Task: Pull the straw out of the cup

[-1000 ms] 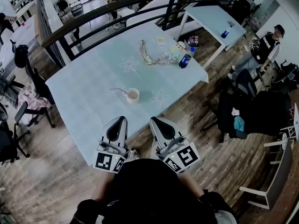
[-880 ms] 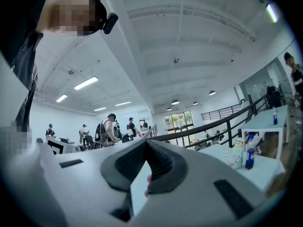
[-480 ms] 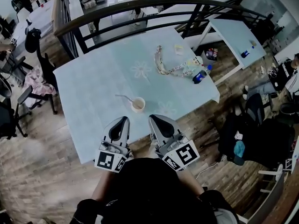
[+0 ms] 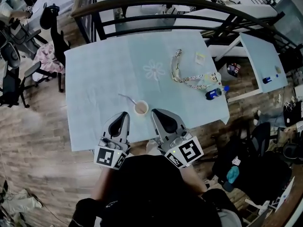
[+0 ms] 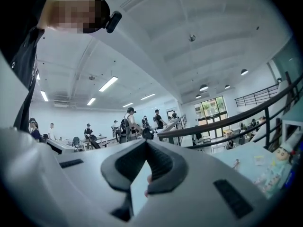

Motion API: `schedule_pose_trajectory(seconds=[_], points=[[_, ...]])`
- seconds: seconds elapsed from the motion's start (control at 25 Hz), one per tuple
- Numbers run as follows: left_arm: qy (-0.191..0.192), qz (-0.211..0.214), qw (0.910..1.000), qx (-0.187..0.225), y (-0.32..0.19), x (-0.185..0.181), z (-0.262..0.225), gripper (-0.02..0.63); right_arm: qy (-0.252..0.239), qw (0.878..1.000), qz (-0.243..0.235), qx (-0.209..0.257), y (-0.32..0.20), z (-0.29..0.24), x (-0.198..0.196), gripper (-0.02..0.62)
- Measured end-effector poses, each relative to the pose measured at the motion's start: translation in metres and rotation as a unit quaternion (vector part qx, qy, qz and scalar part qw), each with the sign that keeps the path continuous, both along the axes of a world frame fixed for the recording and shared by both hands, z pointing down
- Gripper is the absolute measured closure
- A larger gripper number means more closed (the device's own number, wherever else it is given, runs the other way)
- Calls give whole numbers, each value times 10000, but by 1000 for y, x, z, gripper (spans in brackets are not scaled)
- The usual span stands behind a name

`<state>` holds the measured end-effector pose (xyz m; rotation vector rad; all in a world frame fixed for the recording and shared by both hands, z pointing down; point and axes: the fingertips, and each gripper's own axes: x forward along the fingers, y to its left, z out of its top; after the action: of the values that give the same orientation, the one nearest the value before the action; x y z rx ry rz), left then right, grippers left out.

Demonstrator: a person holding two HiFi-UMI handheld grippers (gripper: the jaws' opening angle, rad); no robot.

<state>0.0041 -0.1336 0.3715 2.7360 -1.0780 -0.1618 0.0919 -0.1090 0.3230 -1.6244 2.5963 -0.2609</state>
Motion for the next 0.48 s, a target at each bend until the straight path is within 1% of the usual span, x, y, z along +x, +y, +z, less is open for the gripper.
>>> schedule_pose_trajectory(seconds=[0.24, 0.32, 0.48], points=[[-89, -645, 9974, -323, -11, 14, 27, 588, -16, 9985, -536, -71, -18, 11, 21, 586], [-129, -856, 9949, -516, -15, 18, 42, 588, -5, 9974, -709, -93, -21, 16, 27, 586], [-121, -1288, 9886, -770, -22, 17, 78, 586, 38, 9947, -1019, -139, -28, 24, 37, 586]])
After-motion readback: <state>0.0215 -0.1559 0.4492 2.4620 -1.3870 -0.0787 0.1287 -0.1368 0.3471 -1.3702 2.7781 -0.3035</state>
